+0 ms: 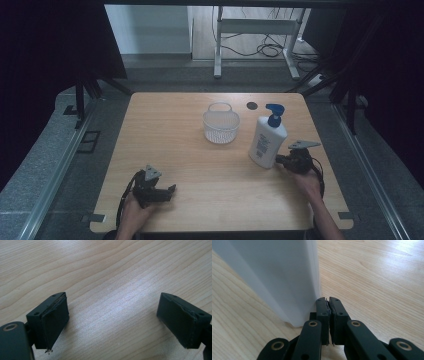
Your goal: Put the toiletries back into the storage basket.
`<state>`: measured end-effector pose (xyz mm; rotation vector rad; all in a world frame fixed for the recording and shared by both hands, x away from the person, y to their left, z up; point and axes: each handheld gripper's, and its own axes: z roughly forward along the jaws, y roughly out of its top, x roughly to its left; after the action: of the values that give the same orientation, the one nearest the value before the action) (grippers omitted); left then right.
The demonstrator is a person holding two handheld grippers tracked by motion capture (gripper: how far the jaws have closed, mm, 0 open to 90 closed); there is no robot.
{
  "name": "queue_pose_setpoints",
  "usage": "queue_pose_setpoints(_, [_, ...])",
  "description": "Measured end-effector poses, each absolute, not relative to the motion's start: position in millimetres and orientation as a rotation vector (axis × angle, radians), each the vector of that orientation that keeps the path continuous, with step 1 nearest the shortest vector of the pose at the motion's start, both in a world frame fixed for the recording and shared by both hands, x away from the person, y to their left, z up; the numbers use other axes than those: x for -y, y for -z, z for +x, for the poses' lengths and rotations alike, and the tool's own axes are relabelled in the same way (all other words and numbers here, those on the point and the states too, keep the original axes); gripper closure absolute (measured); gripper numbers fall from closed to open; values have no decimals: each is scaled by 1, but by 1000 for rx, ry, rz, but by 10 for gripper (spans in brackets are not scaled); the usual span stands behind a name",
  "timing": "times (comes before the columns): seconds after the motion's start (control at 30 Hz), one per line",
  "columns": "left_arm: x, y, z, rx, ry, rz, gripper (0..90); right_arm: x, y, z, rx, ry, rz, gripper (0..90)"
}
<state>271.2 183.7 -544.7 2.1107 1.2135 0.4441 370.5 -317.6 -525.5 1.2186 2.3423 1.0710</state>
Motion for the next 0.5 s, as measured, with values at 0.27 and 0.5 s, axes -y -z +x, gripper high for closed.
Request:
queue_pose_setpoints(0.27, [-184,545,271,-1216,-442,2109,102,311,527,367,-2358,-1039,1205,865])
queue_pose_setpoints(0.5, [-184,545,271,-1217,-443,2109,102,316,525,365,-2347,-1036,1227,863])
